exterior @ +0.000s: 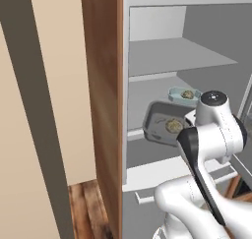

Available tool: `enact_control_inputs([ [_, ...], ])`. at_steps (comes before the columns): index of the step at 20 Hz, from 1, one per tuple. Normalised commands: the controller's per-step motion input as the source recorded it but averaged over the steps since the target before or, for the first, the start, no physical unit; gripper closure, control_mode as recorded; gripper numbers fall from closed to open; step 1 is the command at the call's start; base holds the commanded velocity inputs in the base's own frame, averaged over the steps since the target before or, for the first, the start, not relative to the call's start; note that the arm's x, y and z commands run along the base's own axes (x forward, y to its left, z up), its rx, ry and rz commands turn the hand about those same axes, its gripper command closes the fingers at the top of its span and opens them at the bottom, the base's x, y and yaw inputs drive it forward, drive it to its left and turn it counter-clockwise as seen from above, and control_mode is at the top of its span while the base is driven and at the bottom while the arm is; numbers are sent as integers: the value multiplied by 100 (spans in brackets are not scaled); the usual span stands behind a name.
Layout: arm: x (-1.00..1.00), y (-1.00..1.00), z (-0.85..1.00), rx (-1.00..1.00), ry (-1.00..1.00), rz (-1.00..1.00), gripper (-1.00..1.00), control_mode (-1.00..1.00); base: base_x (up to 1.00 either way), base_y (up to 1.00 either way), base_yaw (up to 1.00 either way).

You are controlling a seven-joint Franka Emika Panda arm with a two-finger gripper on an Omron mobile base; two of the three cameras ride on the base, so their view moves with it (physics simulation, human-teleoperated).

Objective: Place two dumplings into each of the tupperware containers and then place the containers in the fridge.

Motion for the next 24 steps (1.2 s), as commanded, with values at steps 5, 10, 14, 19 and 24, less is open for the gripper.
enact_control_inputs([
  [5,23,-14,1,3,-1,-3,100,-100,0,0,0],
  [10,70,13,0,0,0,-2,100,-100,0,0,0],
  [14,70,-31,0,8,0,-1,100,-100,0,0,0],
  [19,74,-12,-4,5,0,4,100,-100,0,0,0],
  [24,65,0,-14,0,0,12,100,-100,0,0,0],
])
